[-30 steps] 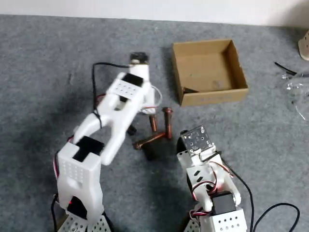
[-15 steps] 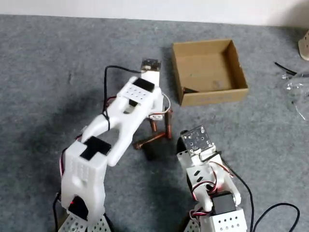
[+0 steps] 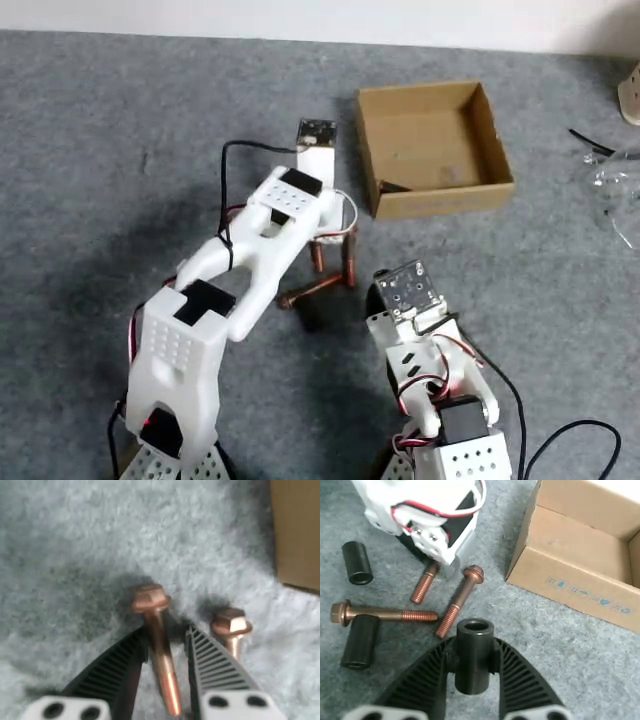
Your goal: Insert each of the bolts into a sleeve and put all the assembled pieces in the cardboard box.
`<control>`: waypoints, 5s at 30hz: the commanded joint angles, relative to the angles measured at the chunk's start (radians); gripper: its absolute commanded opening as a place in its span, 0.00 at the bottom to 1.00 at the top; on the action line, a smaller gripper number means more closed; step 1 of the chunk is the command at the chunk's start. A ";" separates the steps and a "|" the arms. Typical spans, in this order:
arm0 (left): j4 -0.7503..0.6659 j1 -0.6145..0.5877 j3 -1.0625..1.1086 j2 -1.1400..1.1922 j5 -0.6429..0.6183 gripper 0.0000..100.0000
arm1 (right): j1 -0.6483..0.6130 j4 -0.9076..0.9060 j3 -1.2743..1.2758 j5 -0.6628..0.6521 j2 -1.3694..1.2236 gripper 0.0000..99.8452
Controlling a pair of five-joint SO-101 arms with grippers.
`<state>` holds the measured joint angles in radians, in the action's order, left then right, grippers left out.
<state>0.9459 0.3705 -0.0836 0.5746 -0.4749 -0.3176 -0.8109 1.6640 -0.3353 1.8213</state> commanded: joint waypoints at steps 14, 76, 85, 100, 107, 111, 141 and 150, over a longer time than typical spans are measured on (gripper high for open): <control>-0.018 -0.082 -0.022 0.007 -0.112 0.13 | 0.008 0.035 0.004 -0.011 0.018 0.00; -0.529 -0.062 1.191 -1.526 0.298 0.01 | 0.013 0.035 0.004 -0.011 0.018 0.00; -0.738 -0.064 1.454 -1.821 0.298 0.01 | 0.013 0.067 0.039 -0.011 0.018 0.00; -0.818 -0.246 1.781 -2.394 0.295 0.01 | 0.015 0.071 0.041 -0.011 0.018 0.00; -0.790 -0.251 1.781 -2.376 0.295 0.01 | 0.015 0.076 0.041 -0.011 0.018 0.00; -0.790 -0.251 1.781 -2.361 0.293 0.01 | 0.015 0.076 0.036 -0.008 0.018 0.00; -1.069 -0.137 1.768 -2.312 0.160 0.01 | -0.335 0.415 0.082 0.074 0.018 0.01; -0.885 -0.131 1.676 -2.312 -0.008 0.01 | -0.334 0.421 0.113 -0.002 0.018 0.01</control>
<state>-0.0376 0.2048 1.6671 -1.7392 -0.4687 -0.6414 -0.4196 1.6701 -0.3184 1.8213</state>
